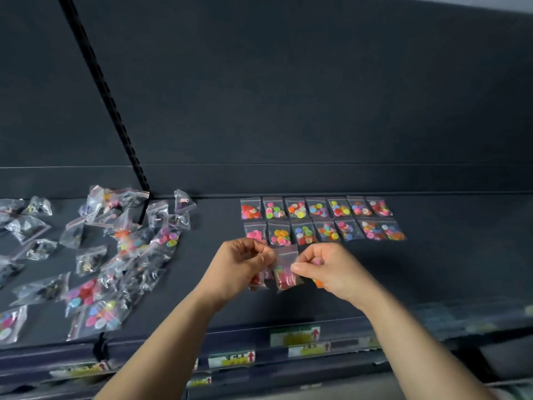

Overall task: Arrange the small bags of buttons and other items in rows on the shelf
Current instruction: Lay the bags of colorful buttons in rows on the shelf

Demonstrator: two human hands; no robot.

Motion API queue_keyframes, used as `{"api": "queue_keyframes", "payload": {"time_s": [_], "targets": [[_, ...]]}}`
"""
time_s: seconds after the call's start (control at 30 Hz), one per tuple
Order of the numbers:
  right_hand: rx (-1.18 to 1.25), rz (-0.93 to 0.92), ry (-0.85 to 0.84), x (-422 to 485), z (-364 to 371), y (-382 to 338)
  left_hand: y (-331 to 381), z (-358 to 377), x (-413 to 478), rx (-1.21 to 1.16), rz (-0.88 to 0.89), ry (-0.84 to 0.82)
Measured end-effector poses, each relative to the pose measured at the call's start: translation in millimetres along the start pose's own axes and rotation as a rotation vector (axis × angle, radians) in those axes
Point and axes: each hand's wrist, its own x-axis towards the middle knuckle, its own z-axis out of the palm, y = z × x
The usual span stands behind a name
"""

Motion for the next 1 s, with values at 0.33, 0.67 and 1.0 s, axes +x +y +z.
{"api": "queue_keyframes", "payload": {"time_s": [0.33,0.67,1.0], "targets": [[0.130,0.069,-0.088,-4.2,-31.8,37.4,2.9,29.2,9.7,-0.004,-0.058,0.117],[0.205,0.079,0.094,8.8,-23.1,39.8,6.2,23.5,28.4,0.103,-0.064,-0.002],[-0.098,0.121,0.316,41.7,-18.0,74.5,-15.7,12.8,39.9,0.289,-0.093,0.053]]}}
